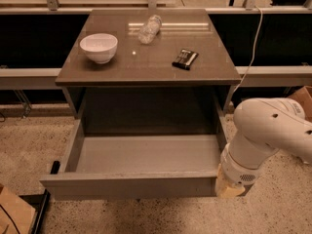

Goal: Close top drawer

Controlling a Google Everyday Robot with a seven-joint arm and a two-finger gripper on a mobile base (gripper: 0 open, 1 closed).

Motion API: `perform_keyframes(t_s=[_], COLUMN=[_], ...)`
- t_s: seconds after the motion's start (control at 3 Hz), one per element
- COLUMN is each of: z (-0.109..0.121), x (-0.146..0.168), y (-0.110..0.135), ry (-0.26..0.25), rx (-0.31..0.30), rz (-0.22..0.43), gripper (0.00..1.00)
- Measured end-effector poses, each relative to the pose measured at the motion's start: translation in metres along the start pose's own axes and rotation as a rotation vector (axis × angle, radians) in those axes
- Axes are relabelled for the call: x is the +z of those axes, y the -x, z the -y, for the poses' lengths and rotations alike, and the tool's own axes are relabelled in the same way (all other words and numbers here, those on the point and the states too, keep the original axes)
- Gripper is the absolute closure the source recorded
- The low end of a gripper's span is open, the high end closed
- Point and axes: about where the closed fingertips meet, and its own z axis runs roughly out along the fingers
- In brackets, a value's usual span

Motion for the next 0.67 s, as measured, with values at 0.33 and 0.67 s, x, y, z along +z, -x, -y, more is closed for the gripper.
perform_keyframes(t_s=[0.33,0.67], z=[0.0286,0.0286], x=[-0.0118,-0.0118], y=[-0.0018,-0.0018], ry=[-0.073,-0.073], rx=[-0.022,-0.022], rz=[0.008,0.008], gripper=[1.0,1.0])
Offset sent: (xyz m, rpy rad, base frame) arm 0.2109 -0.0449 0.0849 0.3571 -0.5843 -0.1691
